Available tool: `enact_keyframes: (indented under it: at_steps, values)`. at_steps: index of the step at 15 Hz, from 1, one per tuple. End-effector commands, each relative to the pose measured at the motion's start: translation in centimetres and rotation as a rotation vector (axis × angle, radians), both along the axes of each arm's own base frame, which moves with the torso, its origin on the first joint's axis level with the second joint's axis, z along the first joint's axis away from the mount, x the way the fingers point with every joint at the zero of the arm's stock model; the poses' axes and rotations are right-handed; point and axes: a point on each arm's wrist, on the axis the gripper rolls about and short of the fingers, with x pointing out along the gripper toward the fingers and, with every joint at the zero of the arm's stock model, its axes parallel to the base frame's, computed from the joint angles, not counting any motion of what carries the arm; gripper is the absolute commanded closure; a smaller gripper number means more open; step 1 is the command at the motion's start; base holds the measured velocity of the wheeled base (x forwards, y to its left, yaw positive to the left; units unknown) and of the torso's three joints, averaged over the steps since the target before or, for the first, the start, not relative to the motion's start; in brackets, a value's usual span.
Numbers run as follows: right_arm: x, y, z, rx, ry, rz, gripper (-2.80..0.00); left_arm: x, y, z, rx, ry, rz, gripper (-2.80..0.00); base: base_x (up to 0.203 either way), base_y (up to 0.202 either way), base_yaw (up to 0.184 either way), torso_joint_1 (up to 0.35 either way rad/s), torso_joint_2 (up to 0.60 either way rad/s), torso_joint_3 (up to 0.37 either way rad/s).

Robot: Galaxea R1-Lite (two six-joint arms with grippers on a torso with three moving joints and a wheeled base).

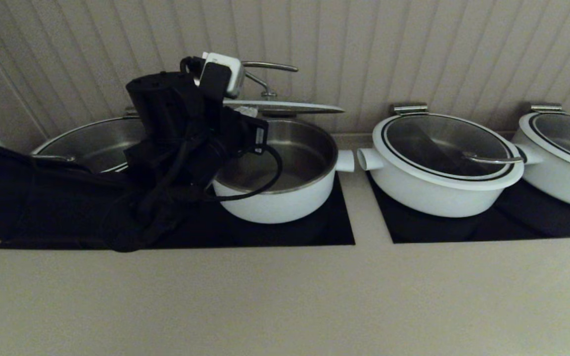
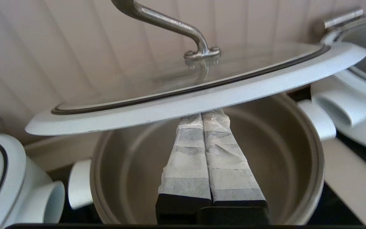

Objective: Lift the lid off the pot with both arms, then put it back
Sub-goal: Open the pot lid completely

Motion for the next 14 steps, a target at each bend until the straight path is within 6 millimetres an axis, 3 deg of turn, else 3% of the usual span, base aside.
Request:
enact_keyframes:
  at_steps: [1, 9, 14]
  values:
    - [0.0, 0.0, 0.0, 0.0, 0.003, 0.001, 0.0, 0.0, 0.0, 0.8, -0.009, -0.027, 0.004, 0.0, 0.0, 0.0, 0.0, 0.0, 0.0, 0.0]
    - [0.0, 0.0, 0.0, 0.0, 0.003, 0.001, 0.0, 0.3, 0.0, 2.4, -0.036, -0.079, 0.009, 0.0, 0.0, 0.0, 0.0, 0.0, 0.0, 0.0]
    - [0.0, 0.0, 0.0, -0.001, 0.003, 0.001, 0.0, 1.0, 0.2, 2.0, -0.03, -0.071, 0.022, 0.0, 0.0, 0.0, 0.0, 0.0, 0.0, 0.0]
